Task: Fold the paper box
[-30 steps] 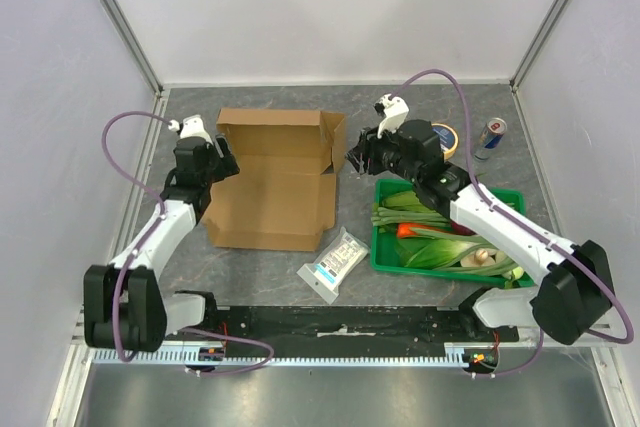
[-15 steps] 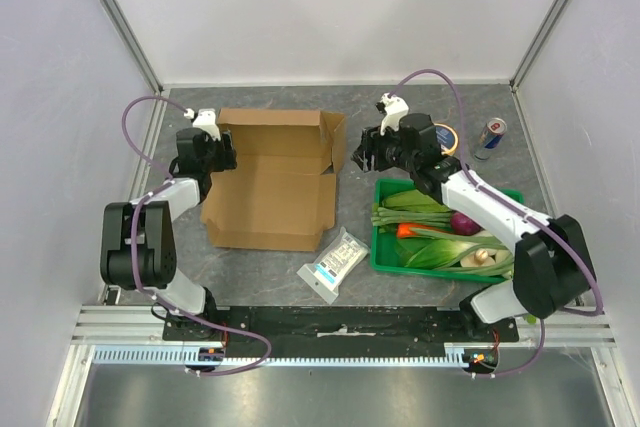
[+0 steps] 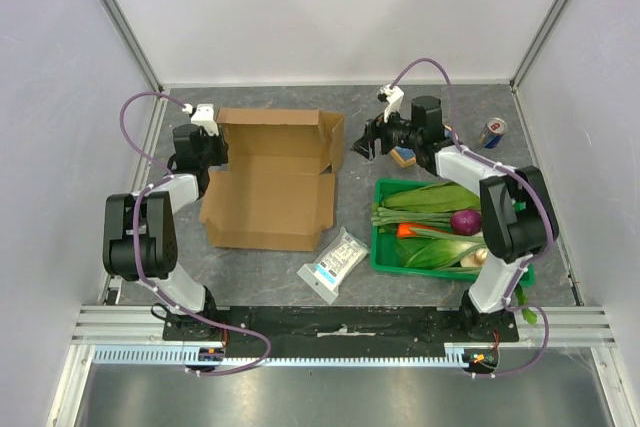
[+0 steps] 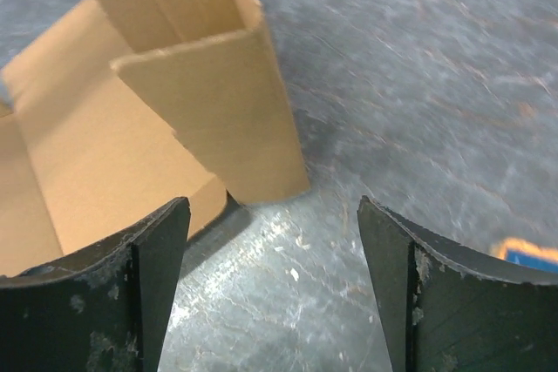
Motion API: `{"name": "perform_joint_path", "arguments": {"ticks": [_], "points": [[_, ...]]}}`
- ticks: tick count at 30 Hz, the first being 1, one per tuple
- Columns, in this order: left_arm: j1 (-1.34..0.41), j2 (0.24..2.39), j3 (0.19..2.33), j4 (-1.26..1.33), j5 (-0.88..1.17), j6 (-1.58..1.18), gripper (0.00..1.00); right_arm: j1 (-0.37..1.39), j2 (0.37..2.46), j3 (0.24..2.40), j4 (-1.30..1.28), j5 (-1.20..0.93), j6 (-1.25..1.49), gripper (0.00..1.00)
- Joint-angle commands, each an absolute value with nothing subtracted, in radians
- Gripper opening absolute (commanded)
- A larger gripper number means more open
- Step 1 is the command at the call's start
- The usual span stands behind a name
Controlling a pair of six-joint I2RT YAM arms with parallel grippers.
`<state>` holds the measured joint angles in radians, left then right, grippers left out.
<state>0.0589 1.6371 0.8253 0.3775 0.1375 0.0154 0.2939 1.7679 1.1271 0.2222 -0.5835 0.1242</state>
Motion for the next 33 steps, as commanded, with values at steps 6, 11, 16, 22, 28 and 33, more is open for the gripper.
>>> {"name": "perform_joint_path", "arguments": {"ticks": [6, 11, 16, 22, 28, 33], "points": [[0.063, 1.637, 0.854, 0.448, 0.144, 0.057, 0.22, 0.267, 2.006, 1.477, 0.232, -1.06, -0.018, 0.88], [0.061, 1.625, 0.851, 0.448, 0.13, 0.063, 0.15, 0.278, 2.045, 1.485, 0.287, -1.115, 0.038, 0.87], [0.052, 1.628, 0.85, 0.445, 0.121, 0.064, 0.1, 0.311, 2.056, 1.445, 0.438, -1.175, 0.147, 0.85], [0.038, 1.621, 0.847, 0.442, 0.101, 0.075, 0.06, 0.367, 2.03, 1.379, 0.543, -1.175, 0.227, 0.82], [0.015, 1.624, 0.845, 0.426, 0.051, 0.081, 0.02, 0.403, 1.954, 1.278, 0.537, -1.002, 0.279, 0.77], [0.011, 1.612, 0.853, 0.408, 0.003, 0.051, 0.02, 0.471, 1.838, 1.197, 0.445, -0.607, 0.287, 0.83]]}}
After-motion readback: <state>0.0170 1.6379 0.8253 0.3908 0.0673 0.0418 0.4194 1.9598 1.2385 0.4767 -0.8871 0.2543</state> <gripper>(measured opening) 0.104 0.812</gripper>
